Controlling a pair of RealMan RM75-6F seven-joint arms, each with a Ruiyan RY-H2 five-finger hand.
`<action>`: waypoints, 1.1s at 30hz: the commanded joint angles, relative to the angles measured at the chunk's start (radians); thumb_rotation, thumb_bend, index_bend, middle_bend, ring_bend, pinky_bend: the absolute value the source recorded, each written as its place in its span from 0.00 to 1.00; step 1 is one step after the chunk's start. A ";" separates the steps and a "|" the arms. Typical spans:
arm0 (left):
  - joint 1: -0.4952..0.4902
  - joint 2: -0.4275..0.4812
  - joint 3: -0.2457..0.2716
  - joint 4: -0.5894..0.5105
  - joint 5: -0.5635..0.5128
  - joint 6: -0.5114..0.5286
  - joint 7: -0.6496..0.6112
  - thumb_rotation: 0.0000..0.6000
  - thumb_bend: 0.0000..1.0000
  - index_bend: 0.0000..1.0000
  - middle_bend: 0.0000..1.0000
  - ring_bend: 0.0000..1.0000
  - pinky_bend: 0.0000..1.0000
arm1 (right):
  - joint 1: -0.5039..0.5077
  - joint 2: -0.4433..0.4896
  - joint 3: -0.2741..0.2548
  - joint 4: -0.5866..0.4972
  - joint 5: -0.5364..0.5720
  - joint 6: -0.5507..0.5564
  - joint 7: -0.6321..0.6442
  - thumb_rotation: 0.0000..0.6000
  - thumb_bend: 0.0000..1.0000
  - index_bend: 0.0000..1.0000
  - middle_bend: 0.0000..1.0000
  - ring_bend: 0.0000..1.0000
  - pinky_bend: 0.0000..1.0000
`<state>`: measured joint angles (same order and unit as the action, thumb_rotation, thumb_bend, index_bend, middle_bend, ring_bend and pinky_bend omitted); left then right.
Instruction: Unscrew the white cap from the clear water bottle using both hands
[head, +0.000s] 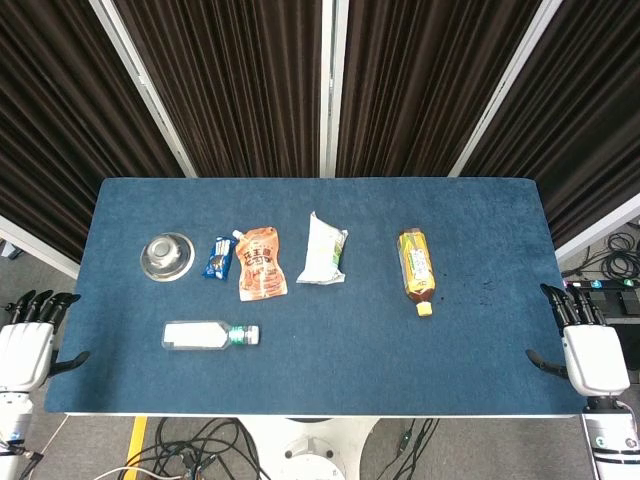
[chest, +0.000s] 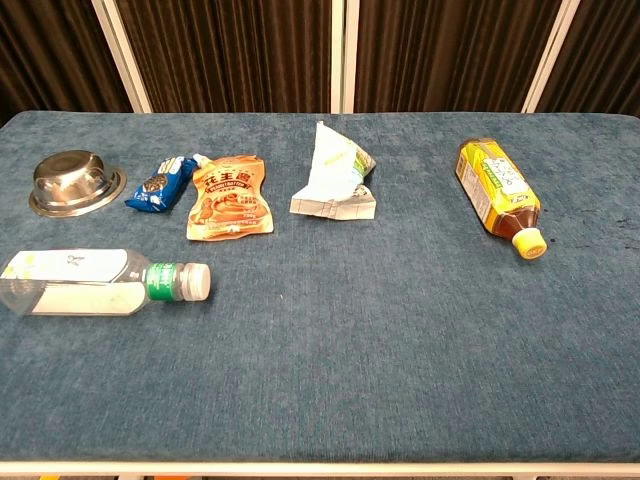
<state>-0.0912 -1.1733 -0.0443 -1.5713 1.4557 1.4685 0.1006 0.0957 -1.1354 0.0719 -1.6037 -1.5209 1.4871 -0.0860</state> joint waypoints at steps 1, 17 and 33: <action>0.003 -0.006 -0.001 0.004 -0.005 0.002 0.002 1.00 0.00 0.19 0.18 0.10 0.09 | 0.000 0.001 0.000 -0.001 -0.001 0.001 0.004 1.00 0.03 0.07 0.14 0.04 0.17; -0.161 -0.029 -0.028 -0.016 0.080 -0.168 -0.041 1.00 0.00 0.19 0.20 0.10 0.11 | 0.017 0.068 0.039 -0.042 -0.012 0.027 -0.006 1.00 0.05 0.07 0.14 0.04 0.17; -0.329 -0.209 -0.011 -0.055 -0.123 -0.478 0.216 1.00 0.00 0.19 0.20 0.10 0.12 | 0.029 0.081 0.037 -0.035 0.012 -0.006 0.016 1.00 0.05 0.07 0.14 0.04 0.17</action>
<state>-0.4084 -1.3572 -0.0601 -1.6123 1.3753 1.0070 0.2708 0.1255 -1.0534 0.1092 -1.6394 -1.5101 1.4819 -0.0712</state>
